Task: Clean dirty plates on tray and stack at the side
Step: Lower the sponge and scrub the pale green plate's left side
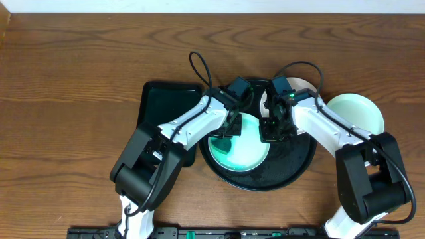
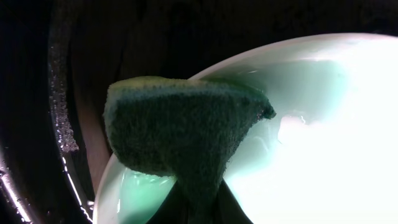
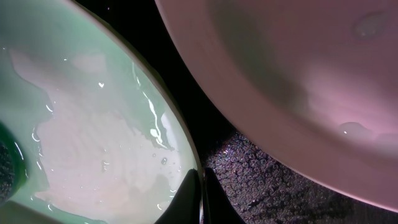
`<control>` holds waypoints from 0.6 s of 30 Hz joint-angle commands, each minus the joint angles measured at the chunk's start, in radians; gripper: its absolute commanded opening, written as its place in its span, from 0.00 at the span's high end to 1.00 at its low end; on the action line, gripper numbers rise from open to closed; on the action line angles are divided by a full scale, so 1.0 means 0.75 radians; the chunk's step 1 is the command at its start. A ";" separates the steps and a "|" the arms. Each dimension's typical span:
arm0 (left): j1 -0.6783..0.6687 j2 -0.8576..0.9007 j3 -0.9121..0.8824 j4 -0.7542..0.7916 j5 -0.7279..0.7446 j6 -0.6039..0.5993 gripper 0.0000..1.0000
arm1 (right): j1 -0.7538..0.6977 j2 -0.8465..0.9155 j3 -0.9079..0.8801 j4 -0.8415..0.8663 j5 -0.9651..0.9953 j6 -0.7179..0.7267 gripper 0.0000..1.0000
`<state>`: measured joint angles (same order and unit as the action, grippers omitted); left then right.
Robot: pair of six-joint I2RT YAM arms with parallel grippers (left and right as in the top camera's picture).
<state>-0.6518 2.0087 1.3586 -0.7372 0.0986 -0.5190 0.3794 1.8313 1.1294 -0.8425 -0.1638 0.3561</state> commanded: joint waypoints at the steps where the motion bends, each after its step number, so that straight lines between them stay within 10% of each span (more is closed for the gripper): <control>1: -0.030 0.137 -0.047 0.034 0.213 0.023 0.93 | 0.012 0.005 -0.001 0.001 -0.007 0.012 0.99; 18: -0.029 0.111 -0.046 0.119 0.483 0.073 0.92 | 0.012 0.005 -0.001 0.001 -0.008 0.004 0.99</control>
<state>-0.6338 2.0125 1.3582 -0.6949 0.2119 -0.4847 0.3790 1.8313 1.1294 -0.8513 -0.1356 0.3557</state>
